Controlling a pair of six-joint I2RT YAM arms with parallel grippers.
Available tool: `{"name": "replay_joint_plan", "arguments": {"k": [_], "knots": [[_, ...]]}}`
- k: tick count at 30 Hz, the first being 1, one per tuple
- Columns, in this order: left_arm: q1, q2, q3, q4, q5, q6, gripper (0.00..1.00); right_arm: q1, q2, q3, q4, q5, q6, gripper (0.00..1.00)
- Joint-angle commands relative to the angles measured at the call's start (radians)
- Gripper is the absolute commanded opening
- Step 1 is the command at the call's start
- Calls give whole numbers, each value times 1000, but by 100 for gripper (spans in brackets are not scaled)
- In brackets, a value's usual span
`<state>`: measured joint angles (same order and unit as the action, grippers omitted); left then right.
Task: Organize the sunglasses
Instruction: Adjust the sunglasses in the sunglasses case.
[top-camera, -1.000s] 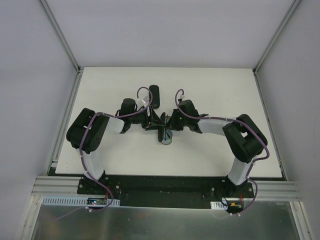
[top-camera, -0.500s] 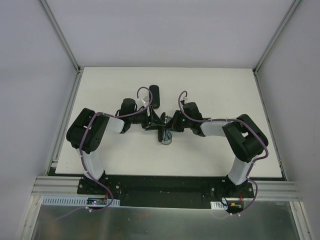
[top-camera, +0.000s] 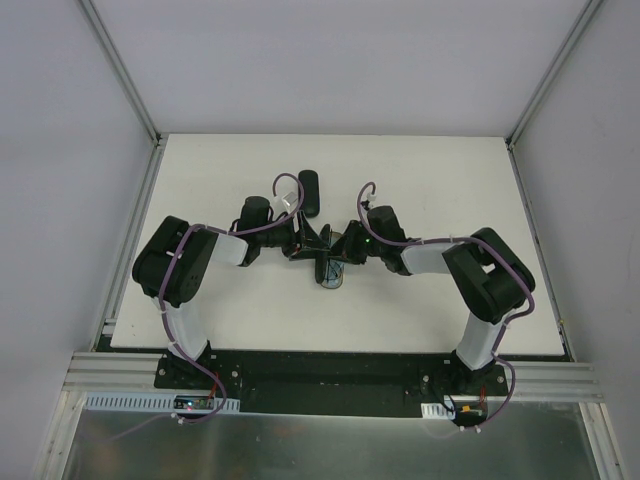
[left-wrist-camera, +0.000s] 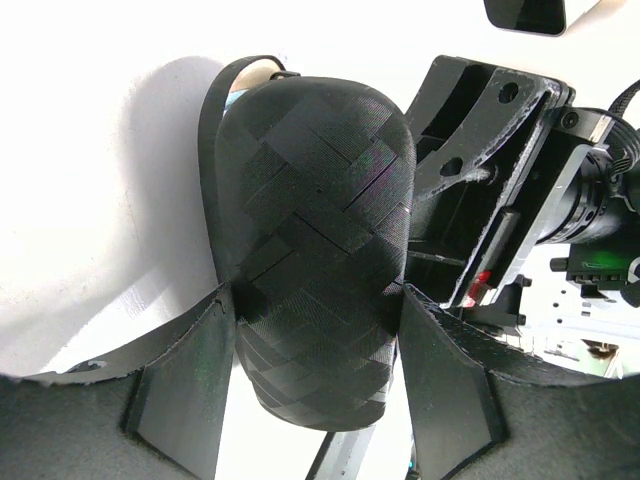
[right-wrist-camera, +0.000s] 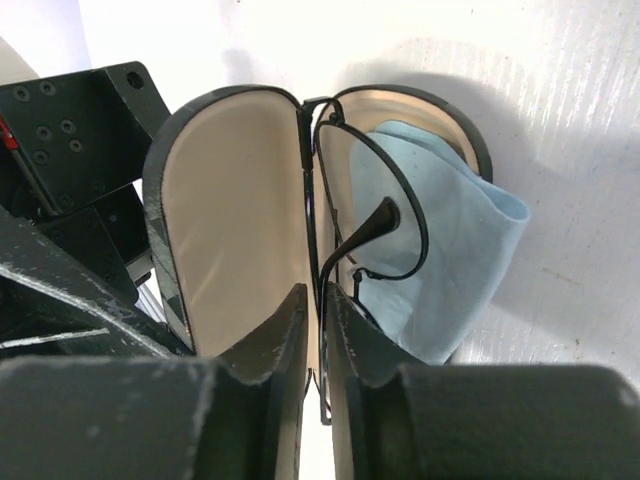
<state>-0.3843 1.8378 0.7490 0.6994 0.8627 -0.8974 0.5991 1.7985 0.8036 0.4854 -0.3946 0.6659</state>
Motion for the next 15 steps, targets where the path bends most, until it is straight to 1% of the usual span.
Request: {"name": "replay_joint_plan", "arguments": {"k": [1,6,8,12,15], "knots": [[10,-20,7,43,35,17,41,-2,-1,-6,38,6,11,18],[12,-18,7,45,33,14,41,-4,-48,-6,-13,33,-22,24],[12,-18,7,45,35,17,41,-4,-62,-7,-27,39,-28,24],[13,-20,10,37,33,18,41,-2,-96,-3,-73,56,-46,31],[13,-18,10,34,33,22,41,-2,-117,-4,-102,71,-60,33]]}}
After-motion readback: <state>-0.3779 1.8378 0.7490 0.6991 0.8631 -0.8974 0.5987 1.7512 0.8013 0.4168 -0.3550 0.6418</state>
